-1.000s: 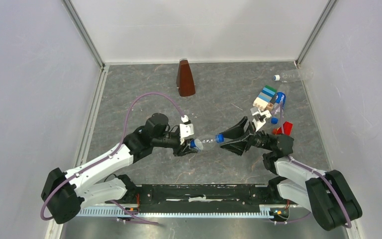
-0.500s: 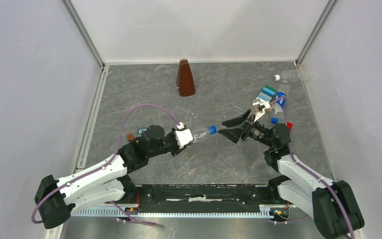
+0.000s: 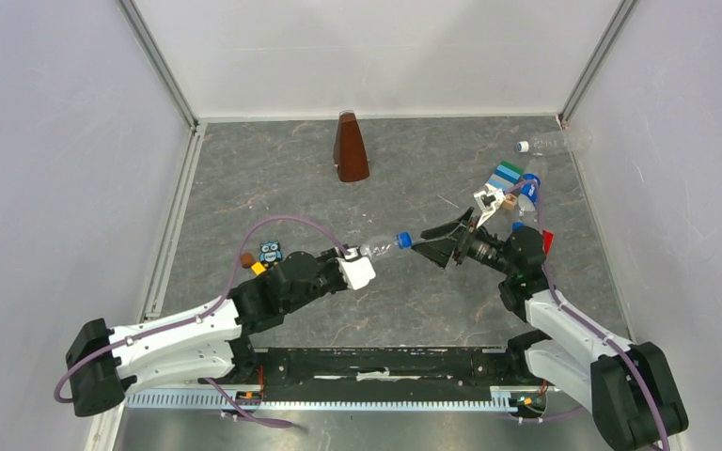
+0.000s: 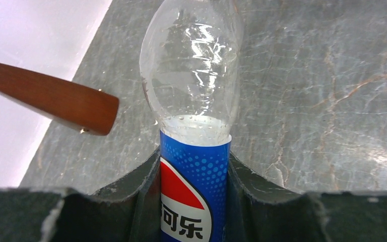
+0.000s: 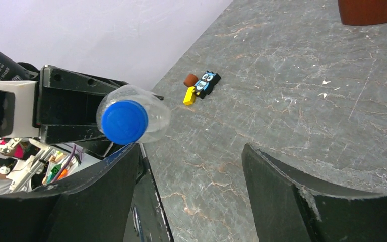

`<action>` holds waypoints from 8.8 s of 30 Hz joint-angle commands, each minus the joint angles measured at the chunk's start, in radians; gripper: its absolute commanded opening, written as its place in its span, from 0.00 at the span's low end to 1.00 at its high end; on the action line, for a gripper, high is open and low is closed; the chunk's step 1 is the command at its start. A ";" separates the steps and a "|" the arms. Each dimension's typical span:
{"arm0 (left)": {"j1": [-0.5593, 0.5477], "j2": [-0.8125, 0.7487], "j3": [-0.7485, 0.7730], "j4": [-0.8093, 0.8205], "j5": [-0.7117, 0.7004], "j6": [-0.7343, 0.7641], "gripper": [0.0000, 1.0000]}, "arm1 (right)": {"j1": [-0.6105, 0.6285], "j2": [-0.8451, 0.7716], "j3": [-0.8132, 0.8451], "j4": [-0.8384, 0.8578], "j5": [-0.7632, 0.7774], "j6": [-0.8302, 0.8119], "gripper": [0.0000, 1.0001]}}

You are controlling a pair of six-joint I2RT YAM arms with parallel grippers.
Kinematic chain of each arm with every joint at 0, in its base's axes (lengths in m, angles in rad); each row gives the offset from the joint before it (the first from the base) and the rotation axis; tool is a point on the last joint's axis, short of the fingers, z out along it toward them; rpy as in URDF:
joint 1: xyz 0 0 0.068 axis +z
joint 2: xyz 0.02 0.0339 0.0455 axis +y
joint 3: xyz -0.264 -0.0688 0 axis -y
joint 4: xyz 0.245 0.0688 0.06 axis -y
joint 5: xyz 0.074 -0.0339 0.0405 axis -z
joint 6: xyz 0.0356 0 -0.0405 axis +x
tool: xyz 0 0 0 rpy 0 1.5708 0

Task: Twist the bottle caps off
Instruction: Unscrew the bottle cap from the plastic bottle, then place the bottle cap at the center of the board, then place the plastic bottle at the center of the board.

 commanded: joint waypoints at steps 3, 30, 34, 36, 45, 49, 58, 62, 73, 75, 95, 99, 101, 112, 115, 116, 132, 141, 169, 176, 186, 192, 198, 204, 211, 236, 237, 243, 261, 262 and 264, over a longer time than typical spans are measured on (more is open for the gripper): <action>-0.043 -0.011 -0.035 0.086 -0.167 0.086 0.02 | 0.001 -0.033 0.011 -0.023 0.052 -0.004 0.80; -0.209 0.129 -0.026 0.208 -0.431 0.282 0.02 | 0.019 0.078 -0.019 0.256 -0.066 0.249 0.81; -0.212 0.137 -0.023 0.211 -0.433 0.283 0.02 | 0.032 0.087 -0.014 0.262 -0.065 0.244 0.77; -0.213 0.137 -0.022 0.211 -0.431 0.281 0.02 | 0.036 0.093 -0.014 0.258 -0.060 0.242 0.72; -0.213 0.140 -0.022 0.210 -0.430 0.278 0.02 | 0.048 0.128 -0.005 0.279 -0.064 0.243 0.59; -0.213 0.136 -0.023 0.211 -0.431 0.284 0.02 | 0.049 0.138 -0.004 0.297 -0.067 0.250 0.47; -0.213 0.134 -0.032 0.211 -0.429 0.284 0.02 | 0.049 0.144 -0.014 0.380 -0.104 0.201 0.12; -0.208 0.108 -0.042 0.199 -0.381 0.243 0.02 | 0.049 0.114 -0.012 0.307 -0.136 0.063 0.06; 0.065 -0.038 0.074 -0.161 0.275 -0.102 0.02 | 0.049 -0.085 -0.077 0.196 -0.249 -0.238 0.01; 0.141 -0.043 0.094 -0.177 0.420 -0.147 0.02 | 0.049 -0.114 -0.089 0.209 -0.274 -0.242 0.00; 0.212 0.137 0.298 -0.359 0.865 -0.207 0.09 | 0.051 -0.321 -0.056 -0.123 -0.260 -0.474 0.01; 0.212 0.084 0.225 -0.261 0.831 -0.197 0.08 | 0.050 -0.293 -0.034 -0.107 -0.213 -0.412 0.07; 0.212 0.074 0.210 -0.255 0.813 -0.188 0.08 | 0.050 -0.280 -0.019 -0.095 -0.199 -0.372 0.14; 0.204 0.091 0.200 -0.257 0.758 -0.164 0.06 | 0.050 -0.241 -0.029 0.123 -0.143 -0.139 0.29; 0.202 0.088 0.201 -0.257 0.735 -0.161 0.06 | 0.050 -0.213 -0.043 0.218 -0.146 -0.078 0.26; 0.202 0.083 0.199 -0.258 0.724 -0.163 0.06 | 0.050 -0.208 -0.042 0.212 -0.149 -0.083 0.25; 0.201 -0.025 0.139 -0.184 0.448 -0.192 0.04 | 0.049 -0.244 0.004 -0.039 0.038 -0.207 0.19; 0.202 -0.249 -0.051 0.078 0.149 -0.299 0.06 | 0.050 -0.124 0.079 -0.366 0.248 -0.386 0.21; 0.202 -0.403 -0.096 0.253 -0.125 -0.441 0.06 | 0.399 0.997 0.980 -0.637 0.674 -0.382 0.21; 0.202 -0.458 -0.121 0.260 -0.136 -0.429 0.06 | 0.434 1.061 1.013 -0.643 0.691 -0.374 0.22; 0.202 -0.402 -0.083 0.313 -0.223 -0.411 0.07 | 0.435 1.062 1.010 -0.658 0.718 -0.377 0.38; 0.202 -0.309 -0.012 0.331 -0.226 -0.394 0.08 | 0.433 1.034 0.984 -0.649 0.696 -0.384 0.55; 0.202 -0.317 -0.088 0.377 -0.207 -0.448 0.09 | 0.434 0.955 0.930 -0.638 0.708 -0.400 0.64; 0.202 -0.341 -0.157 0.362 -0.183 -0.445 0.09 | 0.434 0.736 0.687 -0.533 0.731 -0.414 0.65; 0.204 -0.306 -0.278 0.439 -0.145 -0.402 0.10 | 0.433 0.393 0.477 -0.384 0.680 -0.418 0.71; 0.206 -0.091 -0.245 0.481 0.170 -0.323 0.23 | 0.433 0.231 0.254 0.131 0.509 -0.104 0.72; 0.206 -0.093 -0.241 0.482 0.162 -0.326 0.23 | 0.432 0.232 0.259 0.120 0.508 -0.108 0.68; 0.207 -0.075 -0.231 0.499 0.149 -0.329 0.32 | 0.433 0.248 0.286 0.097 0.466 -0.129 0.45; 0.212 -0.053 -0.141 0.458 -0.109 -0.339 1.00 | 0.432 0.136 0.365 -0.278 0.778 -0.429 0.18; 0.212 -0.045 -0.128 0.450 -0.127 -0.362 1.00 | 0.432 0.125 0.366 -0.288 0.801 -0.446 0.18; 0.212 -0.030 -0.111 0.436 -0.190 -0.427 1.00 | 0.433 0.115 0.389 -0.340 0.856 -0.476 0.15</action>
